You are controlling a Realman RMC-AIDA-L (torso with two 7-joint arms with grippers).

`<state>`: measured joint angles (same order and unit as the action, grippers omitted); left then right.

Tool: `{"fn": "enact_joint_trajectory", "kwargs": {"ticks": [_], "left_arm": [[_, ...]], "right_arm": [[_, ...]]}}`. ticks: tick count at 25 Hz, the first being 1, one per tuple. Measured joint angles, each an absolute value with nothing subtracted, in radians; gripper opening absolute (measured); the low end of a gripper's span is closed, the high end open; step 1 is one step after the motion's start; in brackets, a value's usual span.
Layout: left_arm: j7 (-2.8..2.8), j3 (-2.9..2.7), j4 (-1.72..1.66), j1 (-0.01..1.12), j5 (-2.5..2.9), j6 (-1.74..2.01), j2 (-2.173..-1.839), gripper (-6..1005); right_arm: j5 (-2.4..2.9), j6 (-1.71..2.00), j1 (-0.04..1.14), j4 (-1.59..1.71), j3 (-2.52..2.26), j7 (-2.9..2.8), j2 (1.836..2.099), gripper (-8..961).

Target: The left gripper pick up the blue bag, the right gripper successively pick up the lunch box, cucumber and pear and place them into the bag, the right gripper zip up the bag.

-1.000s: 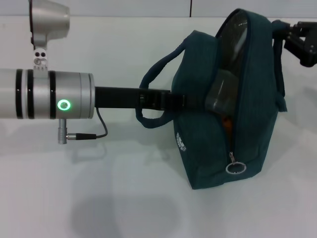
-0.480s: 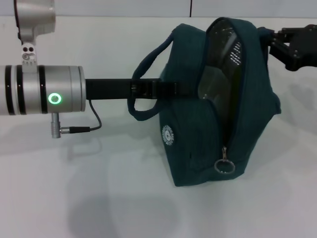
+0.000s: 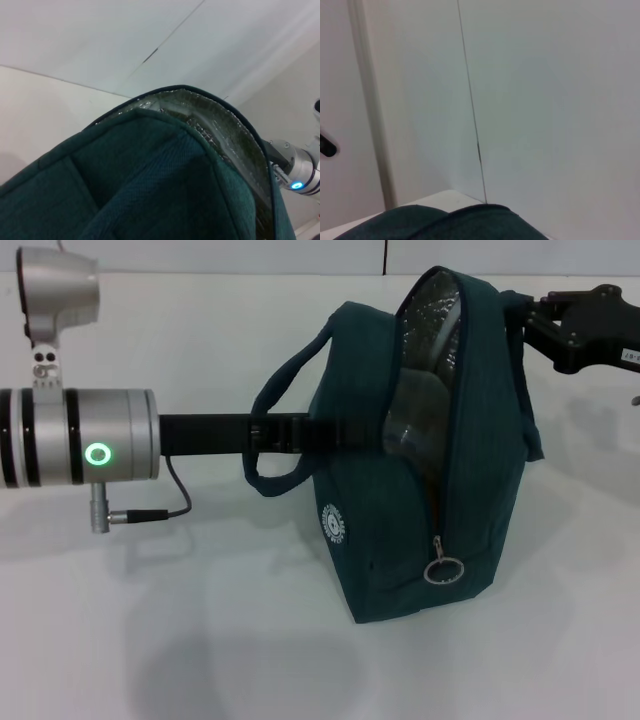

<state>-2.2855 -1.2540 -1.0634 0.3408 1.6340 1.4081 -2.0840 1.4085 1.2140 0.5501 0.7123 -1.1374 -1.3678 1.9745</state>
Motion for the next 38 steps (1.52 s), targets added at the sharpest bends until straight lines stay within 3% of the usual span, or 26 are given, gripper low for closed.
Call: {"fn": "enact_joint_trajectory", "kwargs": {"ticks": [5,16,26,32,38], "left_arm": [[-2.286,-1.242,-1.055,0.338,1.631,1.408,-2.086,53],[-2.280,-1.230,-1.037,0.330,1.630,1.408,-2.086,53],[-2.275,-1.224,-1.024,0.330,1.629,1.406,-2.086,53],[-2.272,-1.206,-1.007,0.333,1.629,1.408,-2.086,53],[-2.265,-1.204,-1.006,0.334,1.629,1.408,-2.086,53]], "right_arm": [[1.408,1.232,0.543,0.712,-1.136,-1.366,1.975,68],[1.398,1.329,0.484,0.721,-1.095,-1.287,1.976,185],[1.397,1.386,0.432,0.731,-1.058,-1.228,1.990,643],[1.422,1.700,0.378,0.749,-1.058,-1.117,1.977,727],[1.530,1.880,0.351,0.735,-1.057,-1.102,1.982,774]]}}
